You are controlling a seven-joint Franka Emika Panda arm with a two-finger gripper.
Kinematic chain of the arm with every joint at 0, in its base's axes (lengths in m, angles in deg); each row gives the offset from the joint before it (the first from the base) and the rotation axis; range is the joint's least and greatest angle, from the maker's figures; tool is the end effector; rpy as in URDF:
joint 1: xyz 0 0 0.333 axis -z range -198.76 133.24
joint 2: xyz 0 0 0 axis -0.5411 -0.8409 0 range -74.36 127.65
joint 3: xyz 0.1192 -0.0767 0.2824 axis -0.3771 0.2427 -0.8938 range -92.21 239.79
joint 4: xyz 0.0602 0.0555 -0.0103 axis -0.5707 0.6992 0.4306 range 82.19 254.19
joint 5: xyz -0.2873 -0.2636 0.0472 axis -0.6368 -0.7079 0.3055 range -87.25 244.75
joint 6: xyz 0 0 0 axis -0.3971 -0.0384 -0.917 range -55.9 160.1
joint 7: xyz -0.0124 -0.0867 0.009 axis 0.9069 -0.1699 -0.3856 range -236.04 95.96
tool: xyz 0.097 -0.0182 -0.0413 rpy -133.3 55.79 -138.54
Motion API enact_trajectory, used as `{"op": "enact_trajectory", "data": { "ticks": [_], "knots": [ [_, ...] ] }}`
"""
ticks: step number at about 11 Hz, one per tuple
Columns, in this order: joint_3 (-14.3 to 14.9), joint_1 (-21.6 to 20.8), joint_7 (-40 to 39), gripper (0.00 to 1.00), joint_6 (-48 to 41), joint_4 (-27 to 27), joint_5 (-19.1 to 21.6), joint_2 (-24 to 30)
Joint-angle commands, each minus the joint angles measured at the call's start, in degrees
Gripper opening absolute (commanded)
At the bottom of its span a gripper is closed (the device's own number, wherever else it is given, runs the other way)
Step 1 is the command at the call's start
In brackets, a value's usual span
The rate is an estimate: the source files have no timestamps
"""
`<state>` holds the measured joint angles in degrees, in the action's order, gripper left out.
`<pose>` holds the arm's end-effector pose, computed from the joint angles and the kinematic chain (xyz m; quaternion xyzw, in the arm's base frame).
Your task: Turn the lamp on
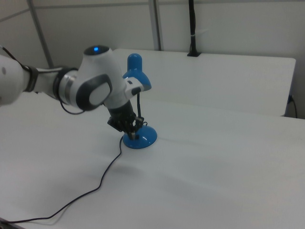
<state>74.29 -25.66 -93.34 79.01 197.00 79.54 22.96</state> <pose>0.5734 -0.0762 0.4189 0.9863 0.1317 0.0972 0.0216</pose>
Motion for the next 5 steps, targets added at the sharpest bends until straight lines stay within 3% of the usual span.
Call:
{"op": "enact_trajectory", "data": {
  "ticks": [1,5],
  "knots": [
    [0.4,-2.4,4.7,0.00,13.4,3.5,1.7,-3.8],
    [0.2,-3.5,11.6,0.00,26.0,3.2,1.8,-9.3]
  ]
}}
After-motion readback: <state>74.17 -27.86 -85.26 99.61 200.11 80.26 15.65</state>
